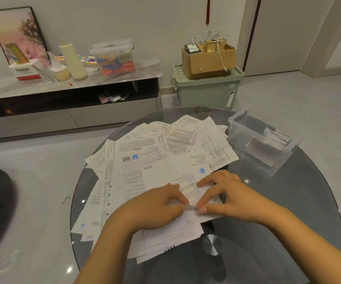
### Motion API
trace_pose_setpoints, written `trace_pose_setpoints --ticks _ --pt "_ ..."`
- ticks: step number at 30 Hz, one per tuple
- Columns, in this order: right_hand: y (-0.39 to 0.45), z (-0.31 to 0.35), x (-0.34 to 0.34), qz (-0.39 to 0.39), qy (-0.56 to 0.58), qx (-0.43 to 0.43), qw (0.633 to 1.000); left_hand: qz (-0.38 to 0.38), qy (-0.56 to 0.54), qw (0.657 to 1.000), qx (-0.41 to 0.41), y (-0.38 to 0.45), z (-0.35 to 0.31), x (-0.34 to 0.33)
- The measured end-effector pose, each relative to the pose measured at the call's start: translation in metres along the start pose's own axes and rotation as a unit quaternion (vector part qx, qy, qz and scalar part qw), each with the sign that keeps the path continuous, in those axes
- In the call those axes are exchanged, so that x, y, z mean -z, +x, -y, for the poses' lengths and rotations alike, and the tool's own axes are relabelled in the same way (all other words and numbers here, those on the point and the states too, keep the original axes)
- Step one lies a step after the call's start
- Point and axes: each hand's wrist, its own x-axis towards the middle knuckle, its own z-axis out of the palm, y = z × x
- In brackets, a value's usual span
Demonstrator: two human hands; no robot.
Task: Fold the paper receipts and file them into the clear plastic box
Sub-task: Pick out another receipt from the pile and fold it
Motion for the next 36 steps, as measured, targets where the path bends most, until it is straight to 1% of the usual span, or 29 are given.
trace_pose_setpoints --ticks 3,5,8,10,12,15,18,20,22,25,29,31,33,36 --pt "0.0 0.0 0.003 -0.031 0.056 0.004 0.998 -0.021 -0.054 0.998 -0.016 -0.001 -0.001 0.003" --pt "-0.001 0.005 0.007 -0.053 0.118 -0.016 0.991 -0.057 -0.099 0.993 -0.017 -0.002 -0.001 0.006" --pt "0.0 0.009 0.004 -0.112 0.147 -0.05 0.982 -0.111 -0.142 0.984 0.001 0.0 0.0 0.008" --pt "0.003 0.007 -0.001 -0.144 0.169 -0.066 0.973 -0.157 -0.139 0.977 0.028 0.004 0.0 0.005" --pt "0.006 0.005 -0.004 -0.152 0.192 -0.083 0.966 -0.214 -0.123 0.968 0.054 0.009 0.0 0.001" --pt "0.01 0.004 -0.007 -0.15 0.173 -0.108 0.967 -0.288 -0.111 0.949 0.066 0.015 0.0 -0.004" --pt "0.015 0.004 -0.012 -0.153 0.128 -0.116 0.973 -0.326 -0.086 0.939 0.059 0.019 0.002 -0.006" --pt "0.017 0.003 -0.014 -0.152 0.09 -0.119 0.977 -0.314 -0.049 0.947 0.053 0.02 0.004 -0.009" --pt "0.017 0.003 -0.015 -0.151 0.052 -0.123 0.98 -0.281 -0.019 0.958 0.056 0.019 0.006 -0.011" --pt "0.017 0.002 -0.015 -0.158 0.04 -0.134 0.977 -0.232 0.045 0.97 0.049 0.02 0.005 -0.015" --pt "0.015 0.001 -0.013 -0.158 0.02 -0.126 0.979 -0.182 0.059 0.981 0.014 0.021 0.001 -0.02" --pt "0.015 0.0 -0.011 -0.137 -0.001 -0.127 0.982 -0.157 0.078 0.984 0.008 0.022 0.002 -0.021" --pt "0.014 -0.001 -0.008 -0.094 -0.007 -0.124 0.988 -0.157 0.104 0.982 -0.009 0.024 0.005 -0.021" --pt "0.008 -0.001 -0.004 -0.037 0.006 -0.109 0.993 -0.164 0.106 0.981 -0.021 0.023 0.007 -0.019"
